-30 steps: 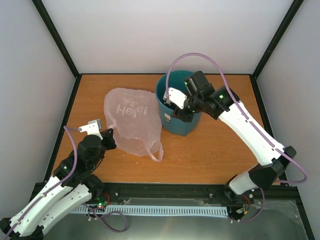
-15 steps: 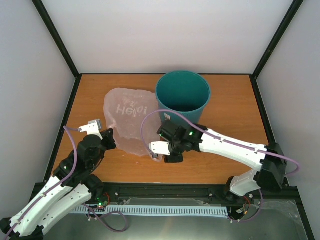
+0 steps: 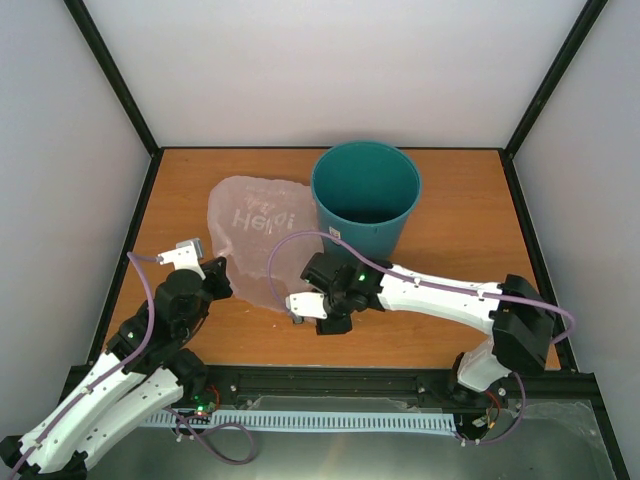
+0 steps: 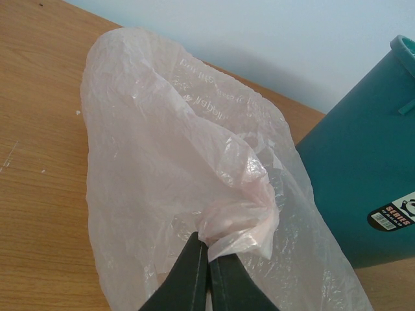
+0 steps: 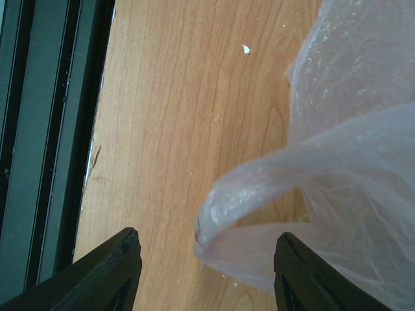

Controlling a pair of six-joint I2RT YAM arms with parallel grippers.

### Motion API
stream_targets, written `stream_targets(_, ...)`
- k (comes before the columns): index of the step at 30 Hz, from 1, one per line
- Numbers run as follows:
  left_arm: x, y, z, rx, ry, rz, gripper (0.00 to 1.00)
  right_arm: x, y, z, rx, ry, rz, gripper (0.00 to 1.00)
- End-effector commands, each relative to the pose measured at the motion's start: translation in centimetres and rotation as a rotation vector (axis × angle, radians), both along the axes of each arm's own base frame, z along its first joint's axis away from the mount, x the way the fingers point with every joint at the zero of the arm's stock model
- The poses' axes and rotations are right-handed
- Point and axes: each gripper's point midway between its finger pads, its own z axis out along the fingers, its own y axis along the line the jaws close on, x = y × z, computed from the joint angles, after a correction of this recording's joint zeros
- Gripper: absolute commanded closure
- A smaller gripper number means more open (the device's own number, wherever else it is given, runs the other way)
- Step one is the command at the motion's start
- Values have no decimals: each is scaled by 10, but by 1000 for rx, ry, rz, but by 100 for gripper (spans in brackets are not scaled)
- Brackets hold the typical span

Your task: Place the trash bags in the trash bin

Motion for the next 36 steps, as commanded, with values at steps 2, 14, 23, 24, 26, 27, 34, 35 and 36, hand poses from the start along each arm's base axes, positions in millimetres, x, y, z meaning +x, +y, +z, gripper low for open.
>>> stream_targets(2, 1, 2, 6, -7, -19, 11, 99, 2, 24, -9, 37, 18, -28, 43)
stream_targets(14, -5, 12, 17, -17, -26, 45, 99, 24, 61, 42, 157, -27, -110, 88)
stream_targets(23, -20, 30, 136, 39, -206, 16, 99, 69, 102, 199, 452, -200, -149, 97)
stream_targets(24, -21, 31, 153, 57, -226, 13, 99, 77, 104, 219, 487, -231, -161, 97)
stream_targets(26, -17, 28, 179, 105, -243, -2, 99, 91, 105, 254, 551, -282, -189, 97)
stream_targets(27, -16, 26, 193, 116, -257, -11, 99, 97, 104, 273, 586, -307, -197, 97)
stream_targets(34, -1, 3, 277, 130, -369, -72, 99, 126, 76, 378, 776, -489, -278, 97)
stream_targets(35, 0, 1, 287, 122, -390, -76, 99, 129, 70, 391, 810, -511, -297, 97)
stream_targets(36, 1, -2, 296, 114, -409, -83, 99, 133, 64, 400, 834, -532, -320, 97)
